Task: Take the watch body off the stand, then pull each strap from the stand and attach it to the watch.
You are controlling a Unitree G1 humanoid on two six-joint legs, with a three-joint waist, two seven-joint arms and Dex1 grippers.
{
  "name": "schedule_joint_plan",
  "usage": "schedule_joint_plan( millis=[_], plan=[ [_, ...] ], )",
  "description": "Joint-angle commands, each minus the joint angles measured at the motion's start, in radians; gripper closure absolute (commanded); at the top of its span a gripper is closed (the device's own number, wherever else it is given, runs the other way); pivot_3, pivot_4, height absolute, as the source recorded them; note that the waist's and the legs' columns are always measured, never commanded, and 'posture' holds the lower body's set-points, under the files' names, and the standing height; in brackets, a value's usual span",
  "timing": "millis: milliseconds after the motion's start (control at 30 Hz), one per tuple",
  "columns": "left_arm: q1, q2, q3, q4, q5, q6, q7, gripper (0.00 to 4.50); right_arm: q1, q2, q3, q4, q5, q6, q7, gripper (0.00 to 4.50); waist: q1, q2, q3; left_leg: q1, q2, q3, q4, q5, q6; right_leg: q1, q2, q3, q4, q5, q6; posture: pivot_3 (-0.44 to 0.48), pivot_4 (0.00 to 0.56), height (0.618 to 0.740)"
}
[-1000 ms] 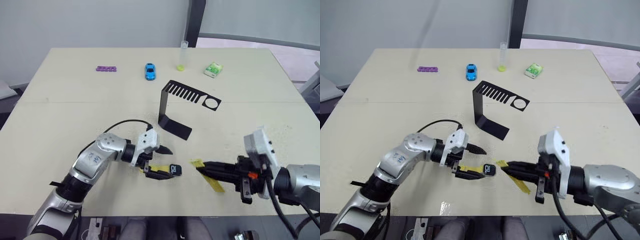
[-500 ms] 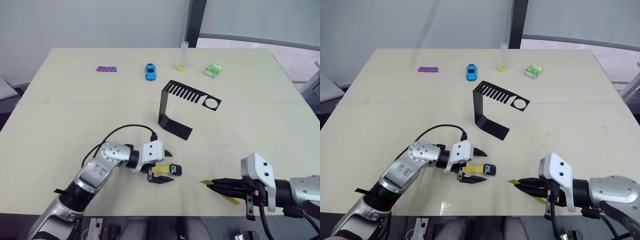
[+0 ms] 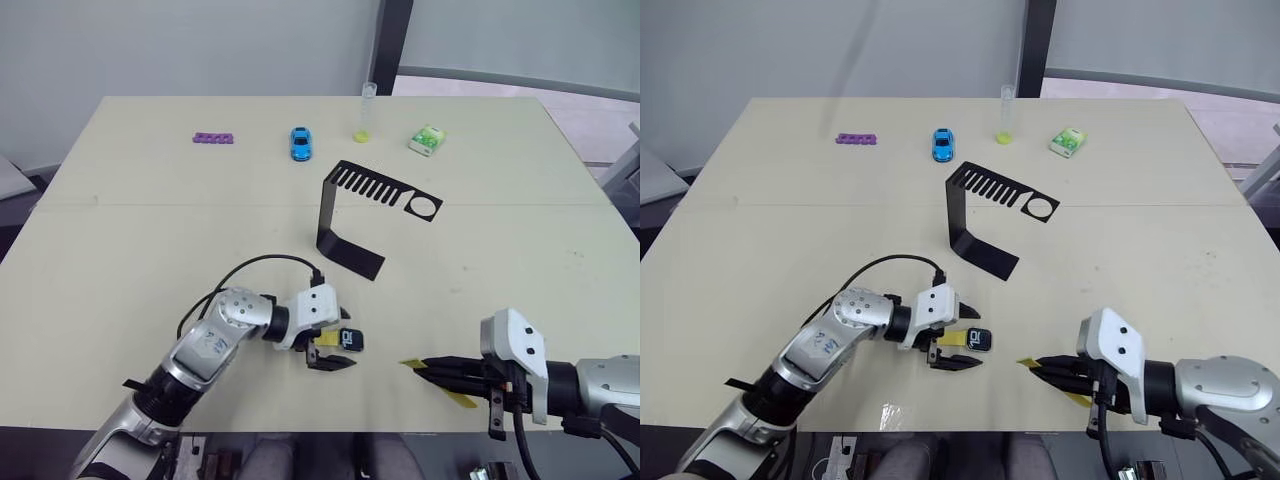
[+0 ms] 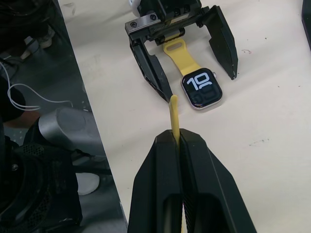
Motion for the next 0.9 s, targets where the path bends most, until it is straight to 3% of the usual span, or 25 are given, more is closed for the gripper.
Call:
schedule_joint_plan(
  millis=[33, 467, 567, 633, 667, 900],
  plan=[
    [0.004, -0.002, -0.015, -0.029, 0.014, -0.004, 0.005, 0.88, 0.003, 0.015, -0.012, -0.020, 0.001, -0.005, 0.008, 4.50, 0.000, 0.000, 0.000, 0.000, 0.000, 0.000, 0.000, 0.000, 0.000, 0.000, 0.000, 0.000, 0.000, 0.000, 0.000, 0.000, 0.150, 0.740],
    [0.006, -0.015, -0.025, -0.033, 0.020, 0.012, 0.012, 0.88, 0.001, 0.029, -0.014, -0.024, -0.002, 0.003, 0.006, 4.50, 0.000, 0.000, 0.000, 0.000, 0.000, 0.000, 0.000, 0.000, 0.000, 0.000, 0.000, 0.000, 0.000, 0.000, 0.000, 0.000, 0.150, 0.740],
    [0.001, -0.025, -0.022, -0.021, 0.024, -0.002, 0.018, 1.77, -0.005, 0.027, -0.016, -0.020, -0.003, 0.003, 0.007, 4.50, 0.001, 0.000, 0.000, 0.000, 0.000, 0.000, 0.000, 0.000, 0.000, 0.000, 0.000, 0.000, 0.000, 0.000, 0.000, 0.000, 0.150, 0.740],
    [-0.008, -0.025, -0.022, -0.010, 0.023, -0.003, 0.010, 2.68, -0.011, 0.026, -0.017, -0.017, -0.010, -0.001, 0.008, 4.50, 0.000, 0.000, 0.000, 0.000, 0.000, 0.000, 0.000, 0.000, 0.000, 0.000, 0.000, 0.000, 0.000, 0.000, 0.000, 0.000, 0.150, 0.740],
    [-0.015, -0.025, -0.018, -0.003, 0.015, 0.002, 0.000, 2.93, -0.016, 0.024, -0.017, -0.016, -0.018, -0.005, 0.007, 4.50, 0.000, 0.000, 0.000, 0.000, 0.000, 0.000, 0.000, 0.000, 0.000, 0.000, 0.000, 0.000, 0.000, 0.000, 0.000, 0.000, 0.150, 0.740],
    [-0.139, -0.016, 0.066, 0.118, -0.129, 0.240, -0.109, 2.92, -0.066, 0.033, -0.044, -0.044, -0.065, -0.033, -0.016, 4.50, -0.001, 0.000, 0.000, 0.000, 0.000, 0.000, 0.001, 0.000, 0.000, 0.000, 0.000, 0.000, 0.001, 0.000, 0.000, 0.000, 0.150, 0.740]
  ],
)
